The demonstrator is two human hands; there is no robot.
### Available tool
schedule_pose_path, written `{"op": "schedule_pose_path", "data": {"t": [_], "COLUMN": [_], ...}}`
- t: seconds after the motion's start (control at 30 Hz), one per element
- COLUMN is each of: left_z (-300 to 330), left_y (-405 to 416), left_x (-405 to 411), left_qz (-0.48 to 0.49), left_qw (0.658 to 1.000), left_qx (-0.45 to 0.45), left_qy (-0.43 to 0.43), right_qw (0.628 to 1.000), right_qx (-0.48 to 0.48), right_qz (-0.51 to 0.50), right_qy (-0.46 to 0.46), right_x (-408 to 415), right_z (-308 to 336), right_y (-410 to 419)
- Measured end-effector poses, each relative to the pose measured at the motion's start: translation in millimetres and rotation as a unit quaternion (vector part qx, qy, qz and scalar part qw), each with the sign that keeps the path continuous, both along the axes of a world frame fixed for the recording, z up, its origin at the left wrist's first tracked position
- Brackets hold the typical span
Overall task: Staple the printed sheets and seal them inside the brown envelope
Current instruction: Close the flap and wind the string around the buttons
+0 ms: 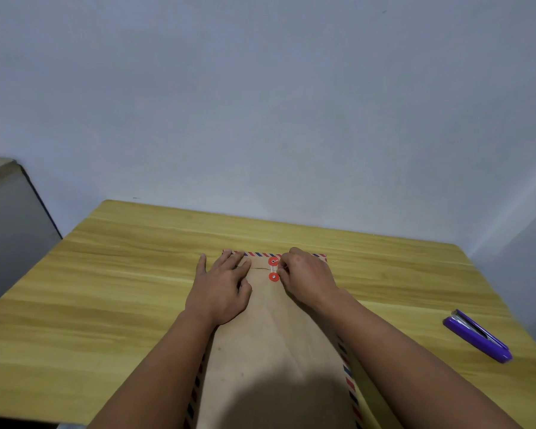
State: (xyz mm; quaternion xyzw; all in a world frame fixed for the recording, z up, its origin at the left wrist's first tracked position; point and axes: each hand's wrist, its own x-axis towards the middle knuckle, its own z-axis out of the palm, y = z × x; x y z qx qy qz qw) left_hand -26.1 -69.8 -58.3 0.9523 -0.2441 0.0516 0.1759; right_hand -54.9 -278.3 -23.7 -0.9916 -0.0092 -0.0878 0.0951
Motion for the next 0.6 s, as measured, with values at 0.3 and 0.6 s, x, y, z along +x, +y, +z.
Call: {"op": "schedule_pose_path", "data": {"t": [0.3,0.6], "left_z": [0,-1], "left_y": [0,0], "left_x": [-1,0], "left_qz": [-0.003,-0.001], "left_qw": [1.000,1.000], "left_qx": [-0.006,-0.008], "left_qy": [-0.009,-0.012], "right_qw": [1.000,0.999], "right_qx": [0.003,0.017], "right_qz": [-0.014,-0.029], "right_qy": [-0.004,0.015], "right_x": [12,26], "right_z": [4,5], "right_y": [-1,-7]}}
